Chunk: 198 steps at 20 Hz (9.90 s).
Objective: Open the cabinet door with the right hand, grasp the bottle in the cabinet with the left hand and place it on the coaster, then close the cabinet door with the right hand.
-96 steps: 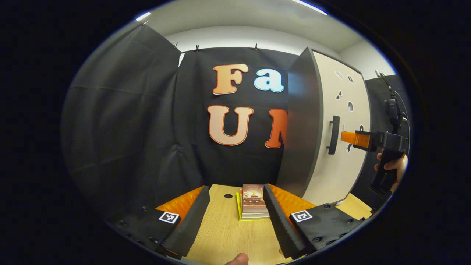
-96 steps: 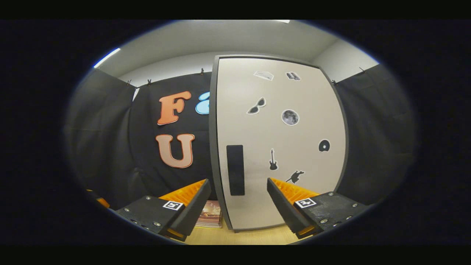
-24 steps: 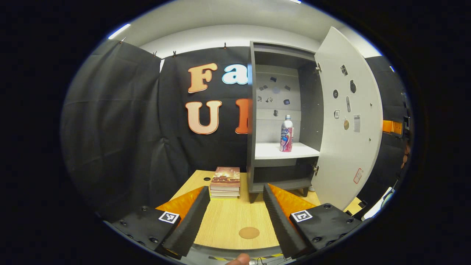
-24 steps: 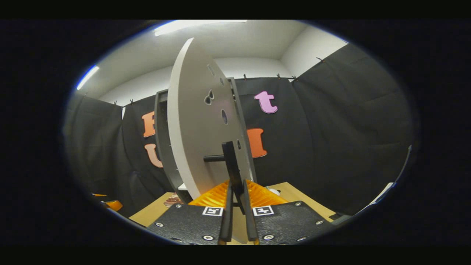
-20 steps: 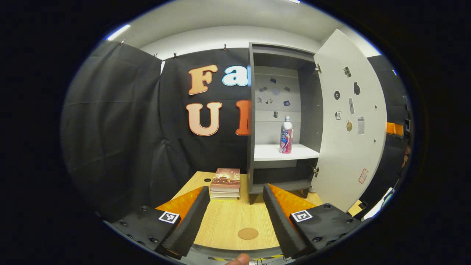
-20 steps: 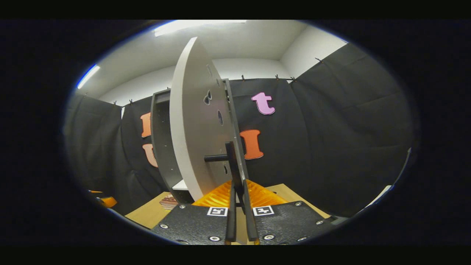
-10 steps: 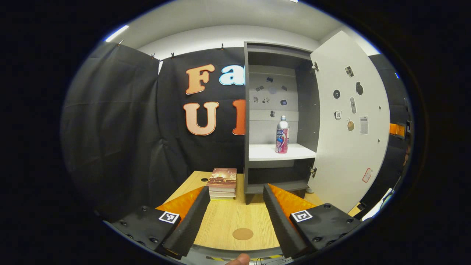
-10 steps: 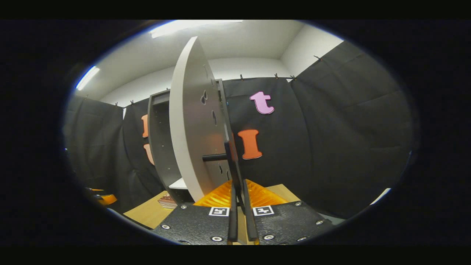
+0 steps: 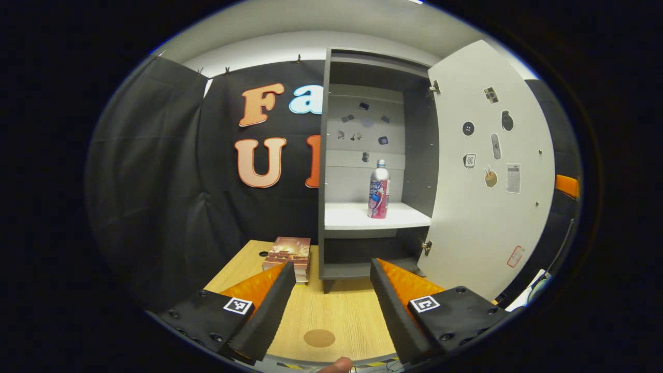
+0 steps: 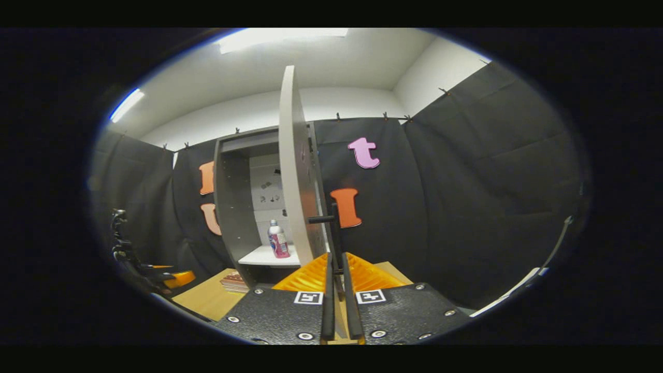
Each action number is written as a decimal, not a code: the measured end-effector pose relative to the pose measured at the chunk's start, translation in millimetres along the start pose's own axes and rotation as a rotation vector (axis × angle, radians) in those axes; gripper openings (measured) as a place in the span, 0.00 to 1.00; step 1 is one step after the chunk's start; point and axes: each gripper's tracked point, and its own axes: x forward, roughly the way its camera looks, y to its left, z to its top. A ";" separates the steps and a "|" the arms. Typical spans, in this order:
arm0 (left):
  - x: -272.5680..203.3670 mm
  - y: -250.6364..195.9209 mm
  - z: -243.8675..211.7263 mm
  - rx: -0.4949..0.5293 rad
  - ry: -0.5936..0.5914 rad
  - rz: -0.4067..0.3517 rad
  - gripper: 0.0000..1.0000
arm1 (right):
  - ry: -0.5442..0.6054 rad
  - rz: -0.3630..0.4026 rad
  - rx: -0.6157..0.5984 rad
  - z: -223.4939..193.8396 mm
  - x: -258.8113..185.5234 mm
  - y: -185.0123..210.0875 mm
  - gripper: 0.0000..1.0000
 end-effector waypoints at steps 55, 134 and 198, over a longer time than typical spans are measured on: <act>113.2 -0.5 -160.3 0.104 0.087 -0.037 0.86 | 0.454 0.164 0.123 -185.7 -41.3 130.4 0.78; -14.5 73.6 -63.0 0.101 -0.003 0.117 0.97 | 0.178 0.084 -0.004 -59.3 38.5 -45.4 0.79; 92.5 206.1 -5.8 -0.102 -0.059 -0.048 0.95 | 0.132 0.154 0.023 -145.8 289.8 322.8 0.94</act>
